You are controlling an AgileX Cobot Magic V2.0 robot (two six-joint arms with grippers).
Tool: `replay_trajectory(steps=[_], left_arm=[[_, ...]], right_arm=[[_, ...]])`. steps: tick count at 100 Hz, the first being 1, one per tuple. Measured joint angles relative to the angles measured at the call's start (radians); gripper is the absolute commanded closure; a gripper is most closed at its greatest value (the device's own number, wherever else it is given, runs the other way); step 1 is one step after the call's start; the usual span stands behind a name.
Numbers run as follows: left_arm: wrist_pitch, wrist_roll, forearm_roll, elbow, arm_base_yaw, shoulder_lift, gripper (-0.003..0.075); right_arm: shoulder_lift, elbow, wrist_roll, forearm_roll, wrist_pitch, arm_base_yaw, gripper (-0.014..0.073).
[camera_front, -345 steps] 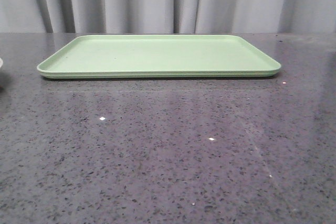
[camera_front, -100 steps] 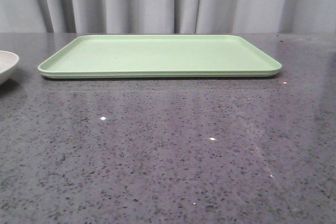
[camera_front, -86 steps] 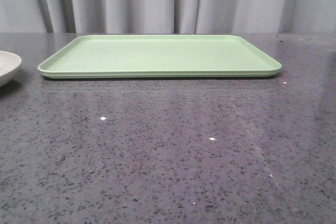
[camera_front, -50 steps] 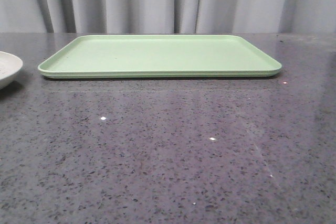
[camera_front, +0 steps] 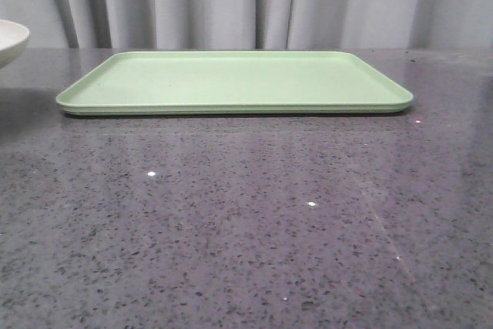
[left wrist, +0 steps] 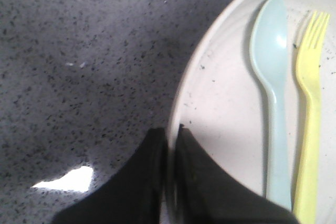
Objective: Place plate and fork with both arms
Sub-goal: 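Grasp the white plate's rim with the left gripper, then lift the plate with the left gripper and carry it over the tray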
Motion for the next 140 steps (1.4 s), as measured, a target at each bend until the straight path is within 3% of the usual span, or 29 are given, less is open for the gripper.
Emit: replay_trajectory(steps=[29, 46, 81, 121, 140], left_arm=[[0.019, 0.014, -0.112, -0.002, 0.002, 0.000, 0.0730], [0.014, 0.015, -0.119, -0.015, -0.053, 0.000, 0.0731], [-0.021, -0.133, -0.080, -0.175, -0.287, 0.024, 0.0741], [-0.045, -0.353, 0.047, -0.462, -0.615, 0.276, 0.0741], [-0.047, -0.420, 0.083, -0.597, -0.724, 0.410, 0.0741]], right_arm=[[0.000, 0.000, 0.000, 0.000, 0.000, 0.000, 0.0099], [0.000, 0.000, 0.000, 0.000, 0.000, 0.000, 0.0099], [0.000, 0.000, 0.000, 0.000, 0.000, 0.000, 0.0099], [0.000, 0.000, 0.000, 0.000, 0.000, 0.000, 0.0099], [0.000, 0.000, 0.000, 0.000, 0.002, 0.000, 0.0099]])
